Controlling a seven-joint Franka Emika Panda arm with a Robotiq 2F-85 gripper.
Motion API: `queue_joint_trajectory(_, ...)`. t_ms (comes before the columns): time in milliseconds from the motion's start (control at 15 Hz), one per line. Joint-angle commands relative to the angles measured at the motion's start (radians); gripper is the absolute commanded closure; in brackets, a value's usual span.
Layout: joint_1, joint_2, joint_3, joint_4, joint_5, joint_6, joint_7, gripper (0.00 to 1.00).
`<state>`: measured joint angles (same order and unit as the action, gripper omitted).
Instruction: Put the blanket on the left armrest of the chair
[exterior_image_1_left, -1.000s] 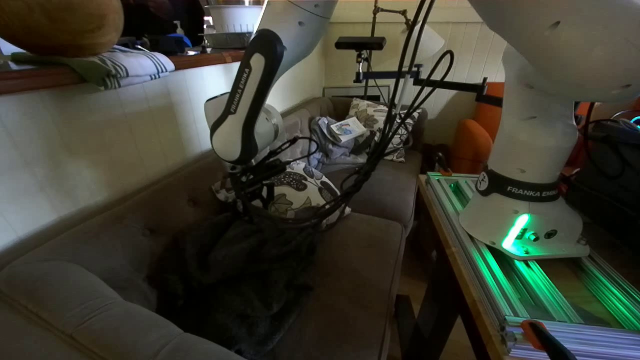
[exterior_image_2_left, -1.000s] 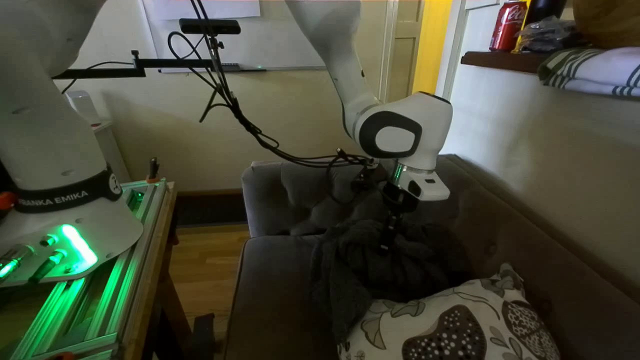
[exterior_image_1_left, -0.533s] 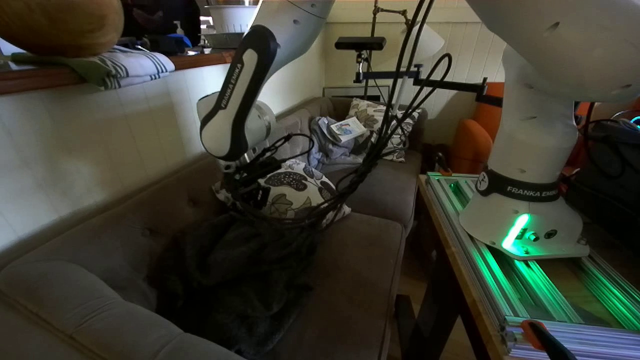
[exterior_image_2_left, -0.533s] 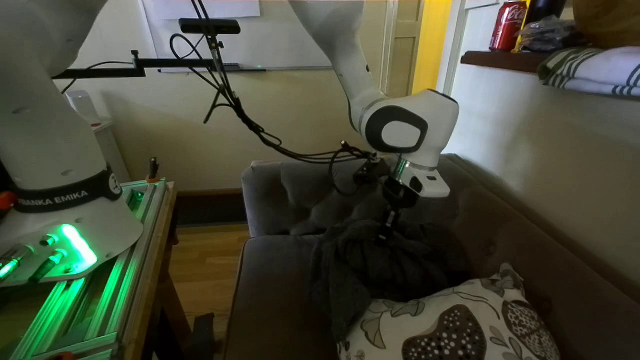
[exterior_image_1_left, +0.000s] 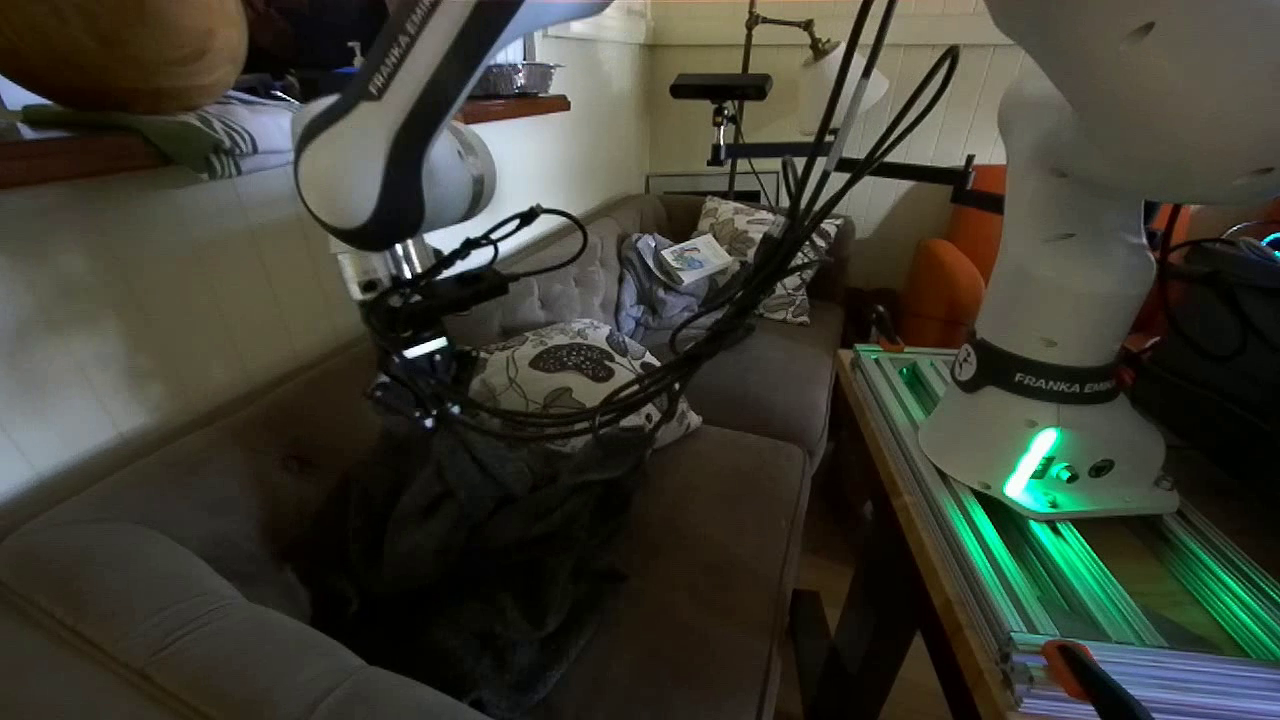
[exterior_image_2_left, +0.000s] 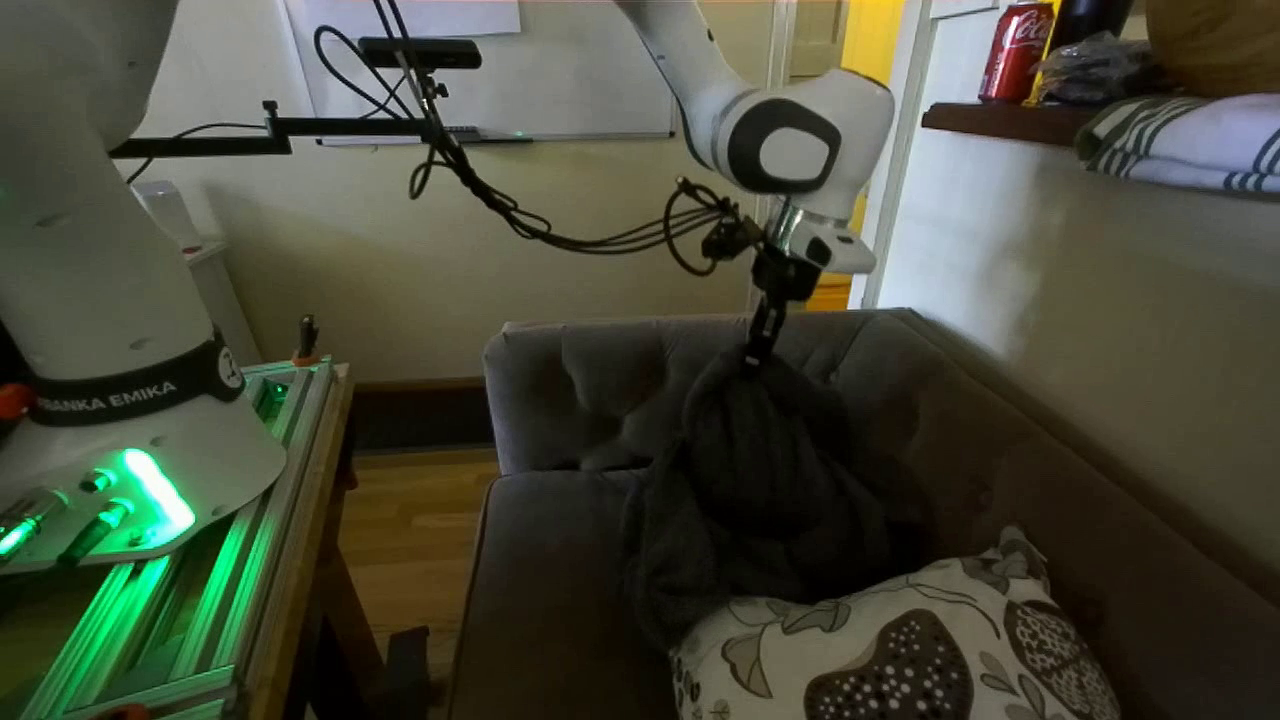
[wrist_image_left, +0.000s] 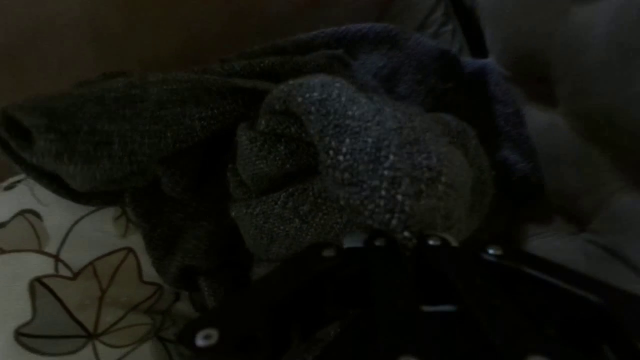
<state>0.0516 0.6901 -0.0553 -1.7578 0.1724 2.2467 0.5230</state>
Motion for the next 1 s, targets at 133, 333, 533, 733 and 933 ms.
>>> queue_joint_trajectory(133, 0.136, -0.146, 0.065, 0.023, -0.063, -0.044, -0.049, 0.98)
queue_joint_trajectory(333, 0.195, -0.187, 0.126, 0.079, -0.064, -0.060, -0.079, 0.98)
queue_joint_trajectory(533, 0.204, -0.178, 0.124, 0.069, -0.055, -0.033, -0.053, 0.94)
queue_joint_trajectory(733, 0.203, -0.181, 0.124, 0.070, -0.057, -0.036, -0.062, 0.94)
queue_joint_trajectory(933, 0.199, -0.161, 0.130, 0.102, -0.060, -0.035, -0.090, 0.98)
